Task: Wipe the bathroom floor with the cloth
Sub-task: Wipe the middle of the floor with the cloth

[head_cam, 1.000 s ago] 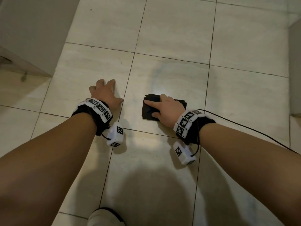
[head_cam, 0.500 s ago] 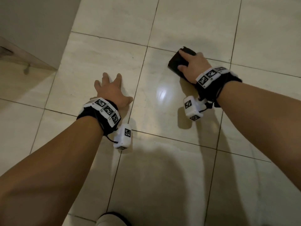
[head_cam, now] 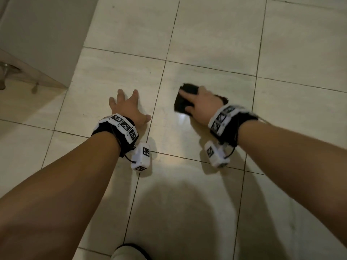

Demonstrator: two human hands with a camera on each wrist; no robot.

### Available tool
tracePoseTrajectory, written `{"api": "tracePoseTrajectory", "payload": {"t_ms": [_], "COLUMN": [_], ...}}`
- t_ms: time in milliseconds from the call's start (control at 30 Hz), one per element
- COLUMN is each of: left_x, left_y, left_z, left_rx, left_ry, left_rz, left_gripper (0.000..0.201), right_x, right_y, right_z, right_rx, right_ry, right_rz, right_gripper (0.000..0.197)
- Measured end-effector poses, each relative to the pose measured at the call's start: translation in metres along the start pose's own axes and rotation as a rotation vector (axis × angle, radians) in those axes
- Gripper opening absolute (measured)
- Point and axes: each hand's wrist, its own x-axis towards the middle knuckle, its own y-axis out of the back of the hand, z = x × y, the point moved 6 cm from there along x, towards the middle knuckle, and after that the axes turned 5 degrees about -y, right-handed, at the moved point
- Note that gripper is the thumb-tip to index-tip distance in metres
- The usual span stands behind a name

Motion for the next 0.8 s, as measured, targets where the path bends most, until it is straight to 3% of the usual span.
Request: {"api": "tracePoseTrajectory", "payload": {"t_ms": [200,300,367,800], "left_x": [0.003,0.005,0.005,-0.001], "left_y": [-0.002,-0.004,-0.005,-0.002], "left_z": [0.000,-0.002,-0.004,-0.006], "left_rx": [0.058,0.065,0.069,-0.014], "left_ry": [0.032,0.035,0.028,0.016], "left_rz": [-0.031,-0.042,-0.032,-0.032], "left_gripper": [0.104,0.107,0.105,0.103], "right_x": [-0.045,-0.050,-0.051,-0.022], "right_y": [-0.035,-0.032,-0.029,-0.025], "right_z": [-0.025,-0.018,-0.015,-0.041], "right_rx": [-0.048,0.124,0.211,0.135], "right_ry": [0.115,0.090,0.055,0.064], "right_rz": [-0.027,-0.018,-0.001,0.121], "right_gripper": [0.058,0.059,0.059,0.049]}}
